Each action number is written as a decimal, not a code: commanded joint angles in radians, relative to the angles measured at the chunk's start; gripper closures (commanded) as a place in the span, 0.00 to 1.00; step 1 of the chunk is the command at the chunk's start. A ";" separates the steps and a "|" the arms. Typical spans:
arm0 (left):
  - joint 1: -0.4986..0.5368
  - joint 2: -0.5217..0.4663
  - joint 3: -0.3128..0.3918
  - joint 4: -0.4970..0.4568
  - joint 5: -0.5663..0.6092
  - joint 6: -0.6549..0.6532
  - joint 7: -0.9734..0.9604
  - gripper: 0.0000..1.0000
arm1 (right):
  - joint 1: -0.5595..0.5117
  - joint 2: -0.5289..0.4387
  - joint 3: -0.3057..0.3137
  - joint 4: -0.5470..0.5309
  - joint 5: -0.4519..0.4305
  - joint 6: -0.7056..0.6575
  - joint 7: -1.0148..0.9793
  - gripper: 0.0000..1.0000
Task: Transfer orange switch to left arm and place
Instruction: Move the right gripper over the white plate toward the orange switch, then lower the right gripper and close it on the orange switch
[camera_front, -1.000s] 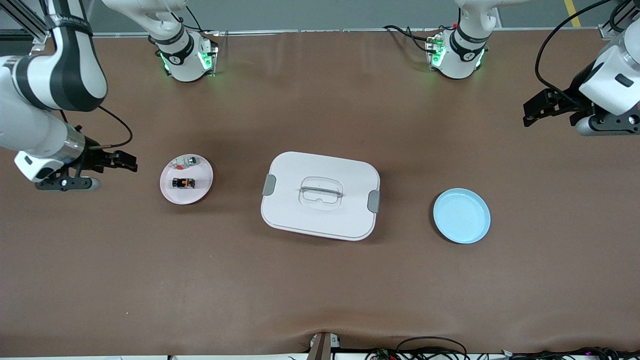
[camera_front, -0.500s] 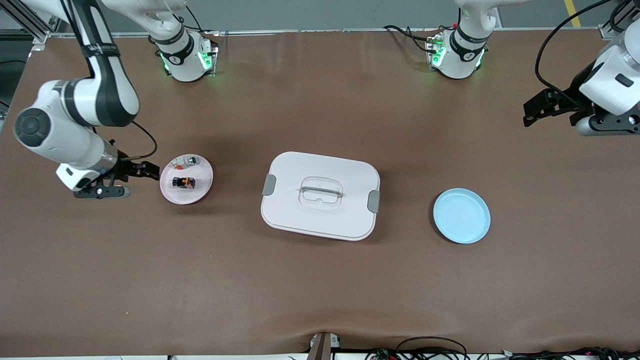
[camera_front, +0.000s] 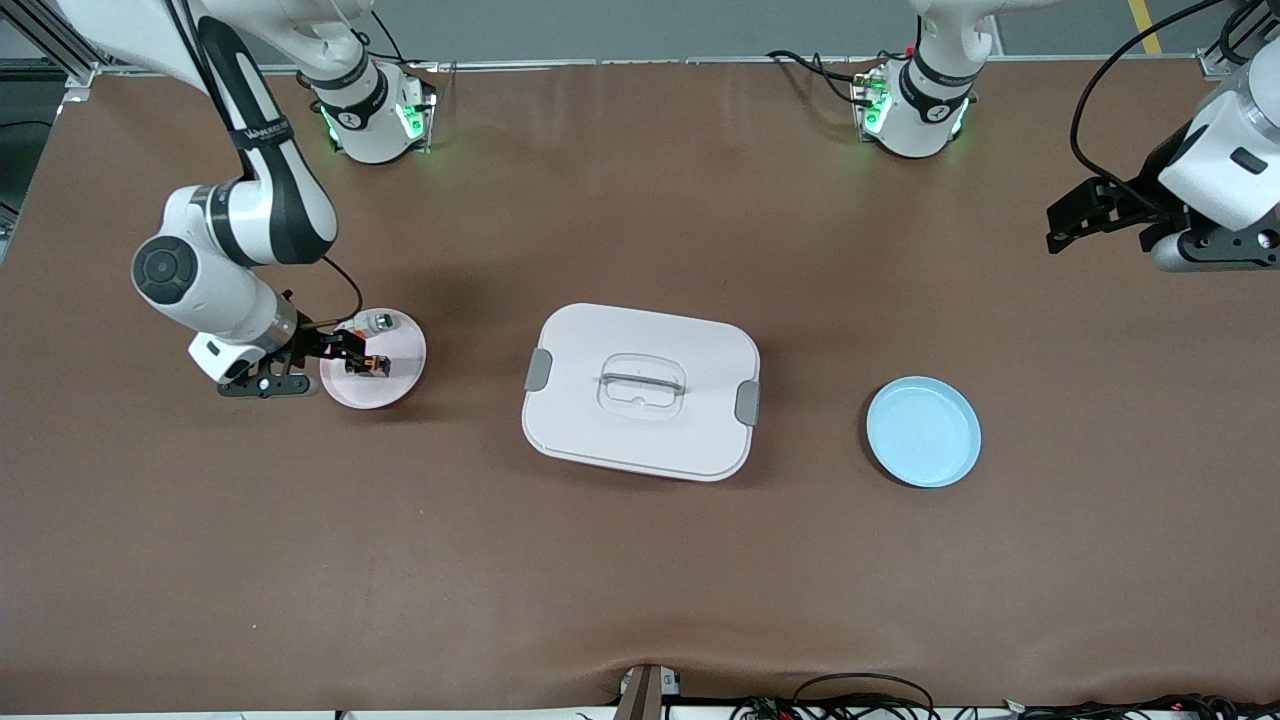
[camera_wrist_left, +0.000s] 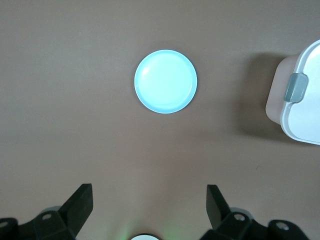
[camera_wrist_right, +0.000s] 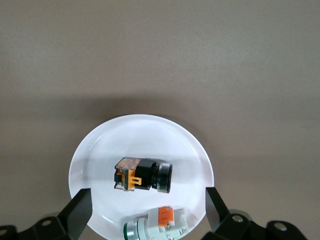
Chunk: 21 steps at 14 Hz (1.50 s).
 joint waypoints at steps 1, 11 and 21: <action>-0.001 0.001 0.000 0.009 0.005 0.001 -0.004 0.00 | 0.022 0.016 -0.004 -0.027 -0.003 0.054 0.024 0.00; -0.001 0.001 0.000 0.009 0.005 0.001 -0.004 0.00 | 0.033 0.088 -0.006 -0.043 -0.015 0.126 0.024 0.00; -0.001 0.001 0.000 0.009 0.005 0.001 -0.004 0.00 | 0.041 0.139 -0.009 -0.050 -0.018 0.177 0.022 0.00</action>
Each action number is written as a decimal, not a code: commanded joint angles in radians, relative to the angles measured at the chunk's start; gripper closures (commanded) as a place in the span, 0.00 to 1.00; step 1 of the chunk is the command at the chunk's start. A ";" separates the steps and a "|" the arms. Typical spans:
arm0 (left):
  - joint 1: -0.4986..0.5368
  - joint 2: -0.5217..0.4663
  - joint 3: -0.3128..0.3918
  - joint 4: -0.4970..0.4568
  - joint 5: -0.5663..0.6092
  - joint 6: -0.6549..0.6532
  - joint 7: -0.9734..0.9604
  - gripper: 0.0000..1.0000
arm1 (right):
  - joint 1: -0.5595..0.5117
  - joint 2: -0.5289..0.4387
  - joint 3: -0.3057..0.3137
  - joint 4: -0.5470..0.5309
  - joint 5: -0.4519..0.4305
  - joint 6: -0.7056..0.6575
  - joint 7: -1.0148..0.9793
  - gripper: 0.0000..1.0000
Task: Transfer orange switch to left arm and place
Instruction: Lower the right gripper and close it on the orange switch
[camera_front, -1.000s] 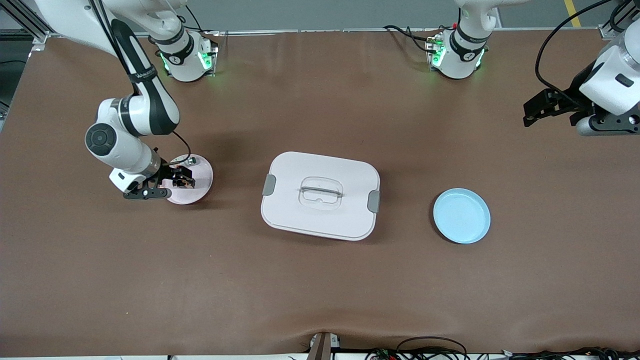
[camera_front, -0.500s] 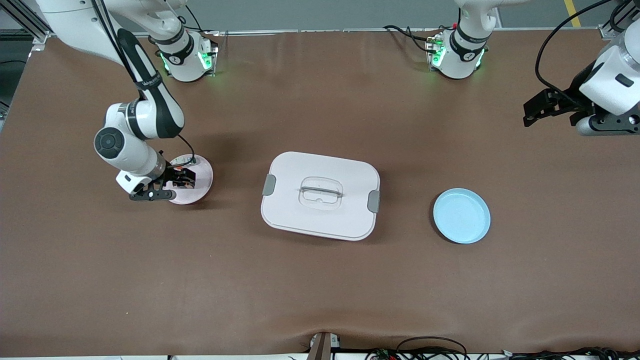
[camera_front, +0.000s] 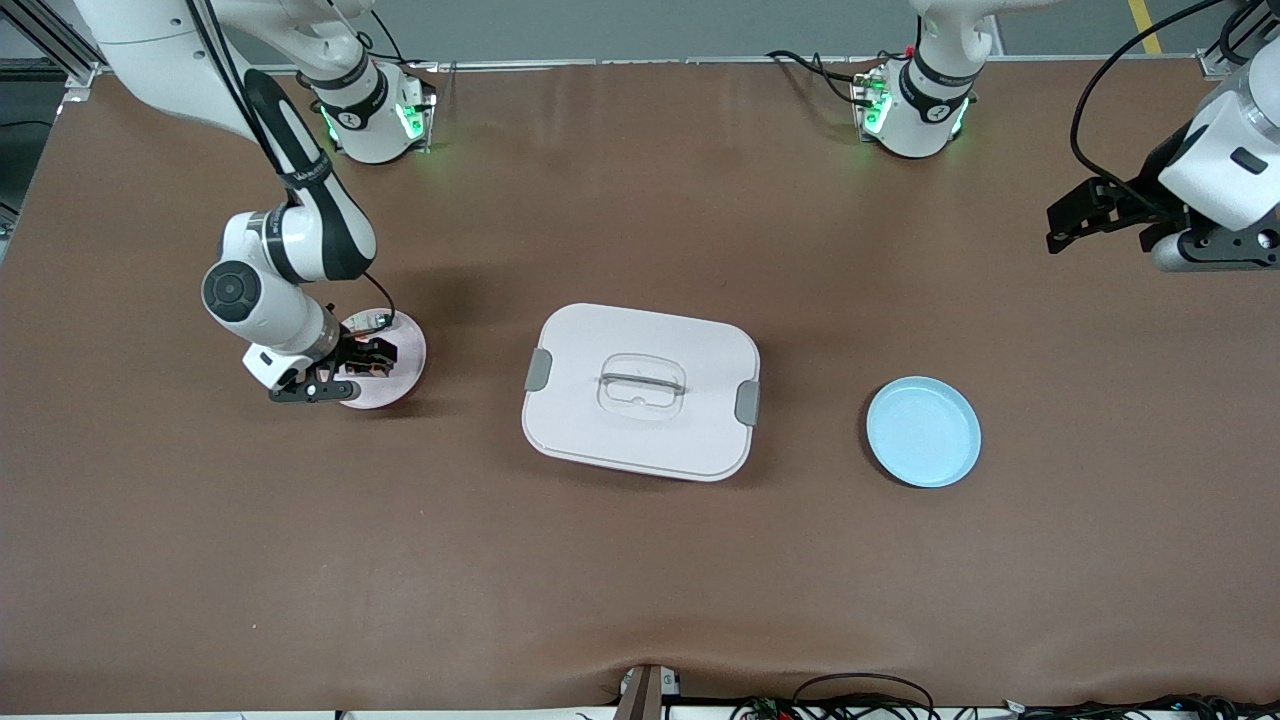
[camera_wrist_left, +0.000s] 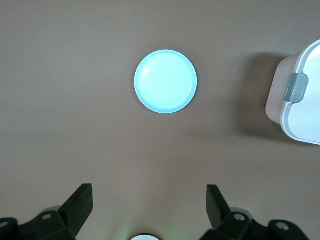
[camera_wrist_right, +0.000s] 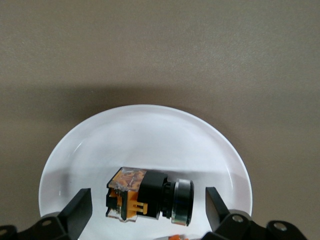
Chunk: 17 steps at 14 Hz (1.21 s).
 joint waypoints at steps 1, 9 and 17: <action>-0.001 0.001 -0.002 0.009 0.005 0.001 -0.004 0.00 | 0.012 0.014 -0.009 -0.008 -0.017 0.027 0.018 0.00; -0.001 0.001 0.000 0.009 0.005 0.001 -0.004 0.00 | 0.012 0.031 -0.009 -0.008 -0.018 0.039 0.022 0.00; -0.001 0.001 -0.002 0.009 0.005 0.001 -0.004 0.00 | 0.020 0.029 -0.012 -0.015 -0.020 0.040 0.036 1.00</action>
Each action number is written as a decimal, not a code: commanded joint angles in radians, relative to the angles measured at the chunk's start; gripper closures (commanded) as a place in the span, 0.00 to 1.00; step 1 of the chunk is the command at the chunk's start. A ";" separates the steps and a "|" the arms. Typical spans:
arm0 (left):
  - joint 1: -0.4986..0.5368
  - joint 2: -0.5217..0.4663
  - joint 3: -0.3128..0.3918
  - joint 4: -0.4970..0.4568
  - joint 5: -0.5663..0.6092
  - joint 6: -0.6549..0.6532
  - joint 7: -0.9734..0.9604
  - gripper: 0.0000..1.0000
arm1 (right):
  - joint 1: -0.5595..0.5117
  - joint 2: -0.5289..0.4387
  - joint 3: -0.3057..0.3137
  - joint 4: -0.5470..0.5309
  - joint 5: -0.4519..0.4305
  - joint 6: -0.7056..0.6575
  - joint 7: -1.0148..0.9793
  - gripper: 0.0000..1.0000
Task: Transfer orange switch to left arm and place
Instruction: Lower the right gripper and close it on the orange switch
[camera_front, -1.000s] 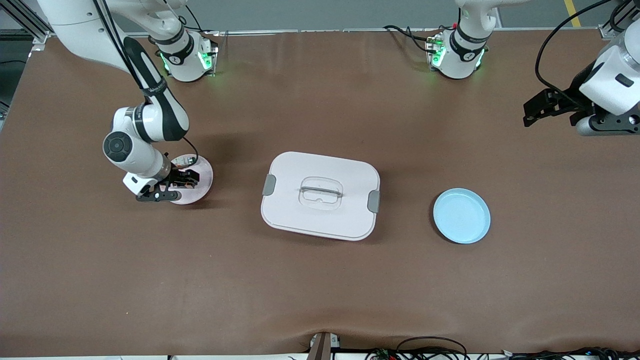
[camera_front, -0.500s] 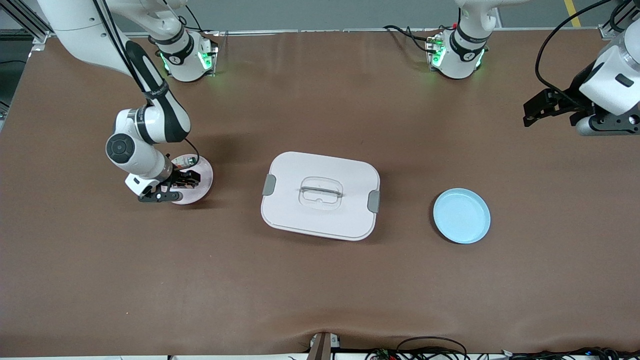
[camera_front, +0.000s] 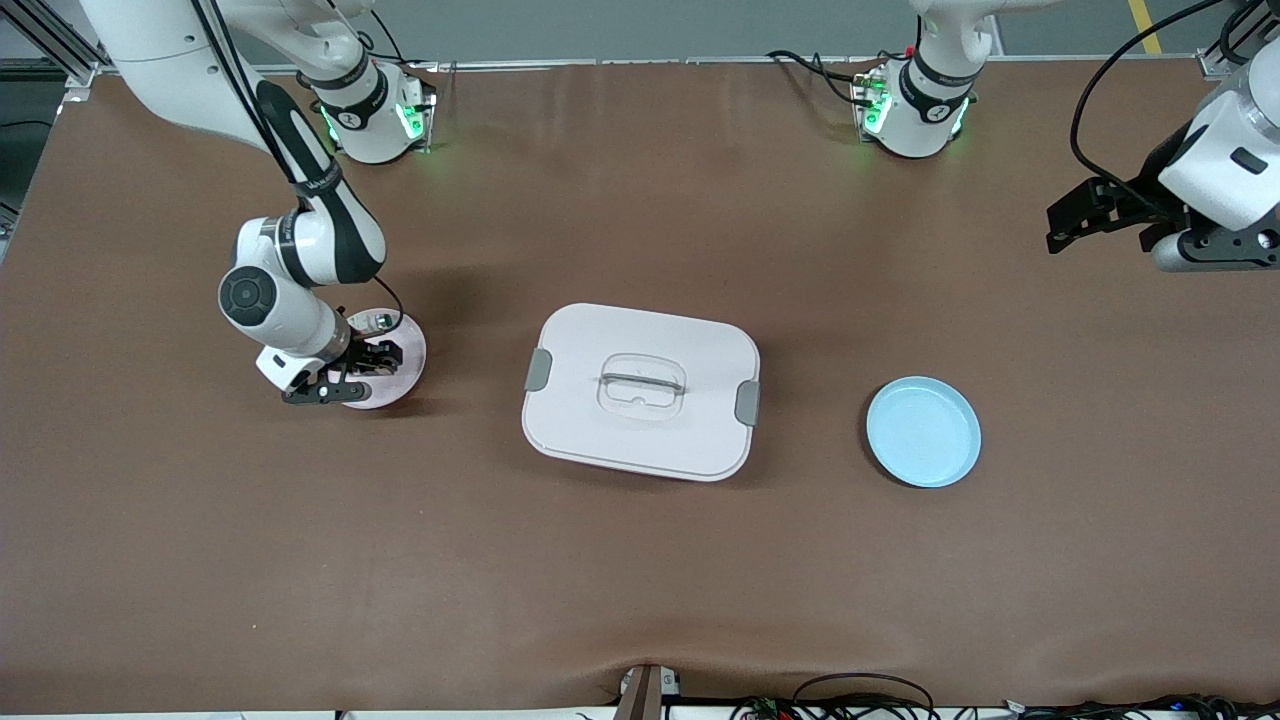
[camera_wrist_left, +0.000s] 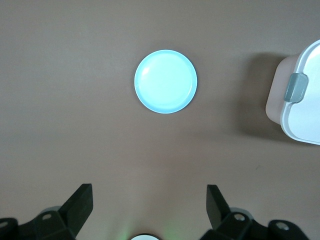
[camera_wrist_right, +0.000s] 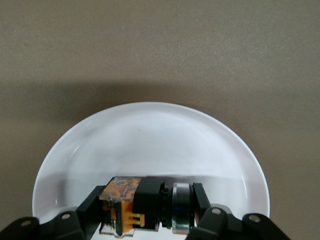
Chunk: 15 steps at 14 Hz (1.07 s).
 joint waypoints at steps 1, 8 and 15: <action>-0.001 0.001 -0.002 0.010 0.005 0.001 -0.004 0.00 | 0.004 -0.002 -0.009 -0.015 -0.018 0.011 0.029 1.00; -0.001 0.001 0.000 0.010 0.005 0.001 -0.004 0.00 | -0.001 -0.037 -0.003 0.002 -0.012 -0.071 0.170 1.00; 0.002 0.001 0.000 0.010 0.005 0.001 -0.002 0.00 | 0.036 -0.080 0.014 0.206 0.182 -0.399 0.464 1.00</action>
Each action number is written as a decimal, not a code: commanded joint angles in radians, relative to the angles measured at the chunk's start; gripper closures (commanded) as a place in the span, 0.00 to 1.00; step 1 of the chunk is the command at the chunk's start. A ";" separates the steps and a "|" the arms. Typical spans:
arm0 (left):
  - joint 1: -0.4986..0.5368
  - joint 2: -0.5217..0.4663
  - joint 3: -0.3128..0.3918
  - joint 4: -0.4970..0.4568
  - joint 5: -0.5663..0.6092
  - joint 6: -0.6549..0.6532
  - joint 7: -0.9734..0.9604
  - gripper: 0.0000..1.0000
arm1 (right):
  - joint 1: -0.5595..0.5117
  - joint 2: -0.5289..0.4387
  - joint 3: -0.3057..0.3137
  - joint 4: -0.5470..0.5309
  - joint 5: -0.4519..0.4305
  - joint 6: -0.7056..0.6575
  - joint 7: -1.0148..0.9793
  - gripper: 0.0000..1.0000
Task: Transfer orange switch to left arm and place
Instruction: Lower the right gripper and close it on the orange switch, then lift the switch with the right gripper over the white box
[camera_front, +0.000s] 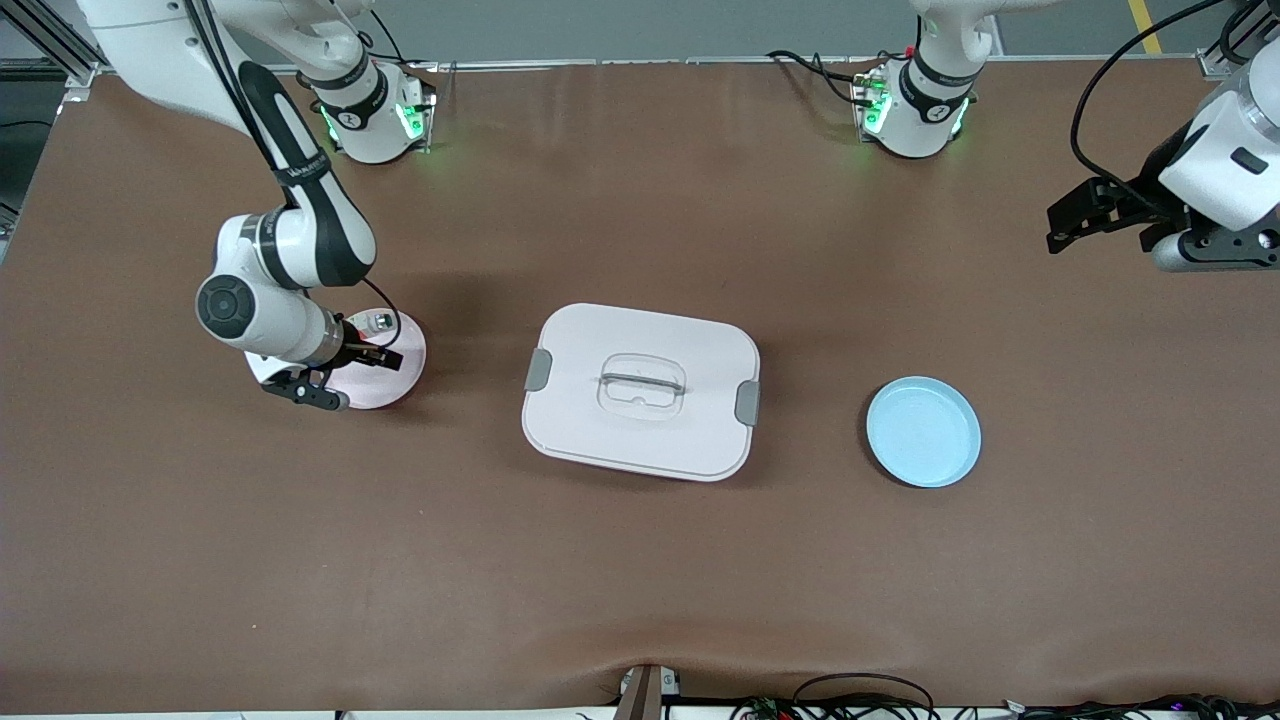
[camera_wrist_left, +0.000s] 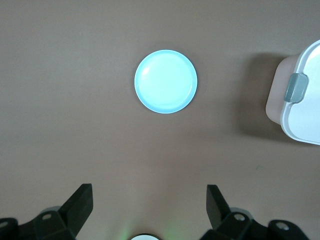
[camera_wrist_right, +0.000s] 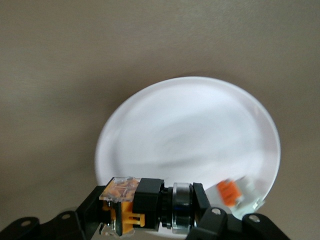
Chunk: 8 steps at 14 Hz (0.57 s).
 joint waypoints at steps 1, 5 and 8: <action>0.002 0.001 0.001 0.010 0.005 0.001 -0.002 0.00 | 0.023 -0.021 0.001 0.111 0.052 -0.142 0.154 1.00; 0.003 0.001 0.001 0.010 0.005 0.001 -0.002 0.00 | 0.075 -0.014 0.006 0.266 0.179 -0.268 0.389 1.00; 0.002 0.003 0.000 0.010 0.005 0.001 -0.002 0.00 | 0.122 -0.008 0.006 0.354 0.276 -0.299 0.543 1.00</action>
